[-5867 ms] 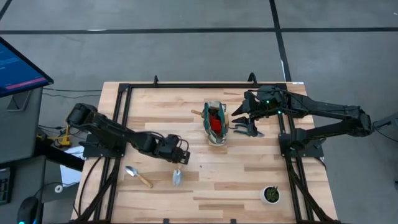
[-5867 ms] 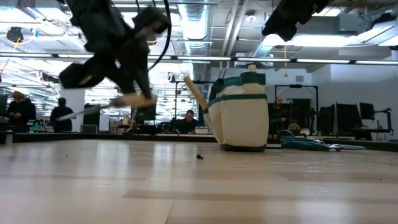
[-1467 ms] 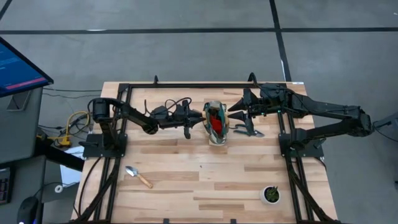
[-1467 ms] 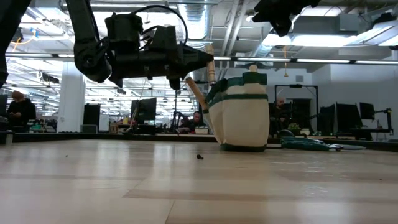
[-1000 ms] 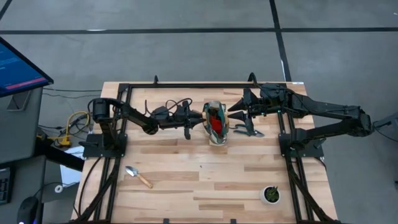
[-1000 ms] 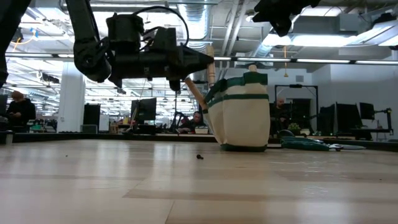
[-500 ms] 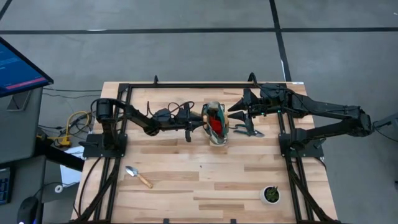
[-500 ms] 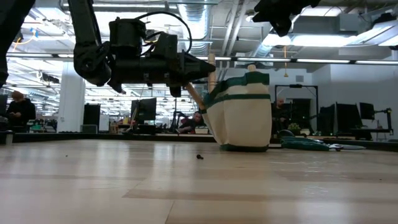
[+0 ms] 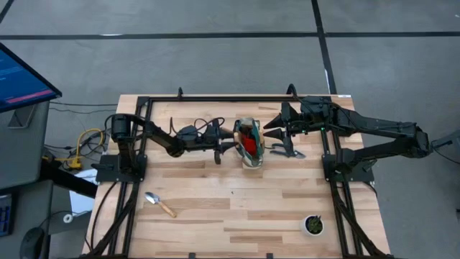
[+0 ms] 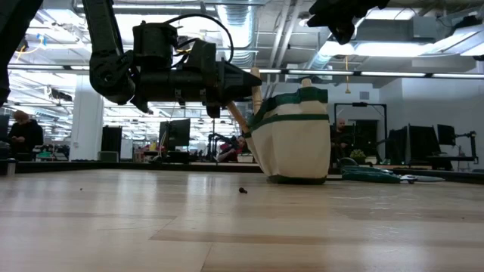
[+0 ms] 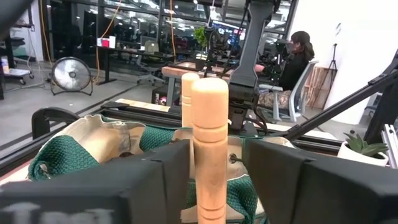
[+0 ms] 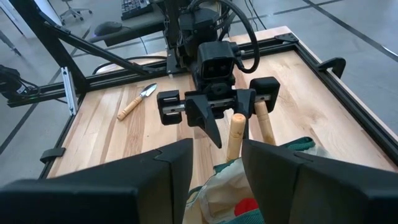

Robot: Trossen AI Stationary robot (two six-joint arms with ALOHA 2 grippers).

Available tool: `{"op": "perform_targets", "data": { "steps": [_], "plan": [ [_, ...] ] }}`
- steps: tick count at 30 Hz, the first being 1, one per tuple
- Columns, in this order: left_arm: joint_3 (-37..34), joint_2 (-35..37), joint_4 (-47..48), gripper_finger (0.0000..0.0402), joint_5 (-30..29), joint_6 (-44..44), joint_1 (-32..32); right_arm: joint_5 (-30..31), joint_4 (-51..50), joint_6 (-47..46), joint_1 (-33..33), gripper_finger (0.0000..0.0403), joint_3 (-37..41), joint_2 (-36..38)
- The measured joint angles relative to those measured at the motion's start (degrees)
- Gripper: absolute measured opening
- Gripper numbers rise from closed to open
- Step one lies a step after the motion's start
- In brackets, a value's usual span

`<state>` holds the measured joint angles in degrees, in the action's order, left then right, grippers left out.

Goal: Pick & Place Garden tools in Gardening bag
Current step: Put the trowel into the gardening bag

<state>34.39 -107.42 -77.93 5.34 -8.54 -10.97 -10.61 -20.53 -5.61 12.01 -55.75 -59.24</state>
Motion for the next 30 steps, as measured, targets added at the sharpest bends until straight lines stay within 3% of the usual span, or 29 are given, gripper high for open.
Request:
{"op": "perform_targets", "data": {
  "steps": [8,13,30],
  "plan": [
    [0.0,0.0,0.0,0.023,-0.3,0.1,1.0,0.0,0.0,0.0,0.0,0.0131,0.0,0.0],
    [0.0,0.6,0.6,0.0262,-1.5,0.1,2.1,0.0,0.0,0.0,0.0,0.0131,0.0,0.0],
    [0.0,16.4,21.5,0.027,-3.9,4.0,2.3,0.0,0.0,0.0,0.0,0.0131,0.0,0.0]
  ]
}}
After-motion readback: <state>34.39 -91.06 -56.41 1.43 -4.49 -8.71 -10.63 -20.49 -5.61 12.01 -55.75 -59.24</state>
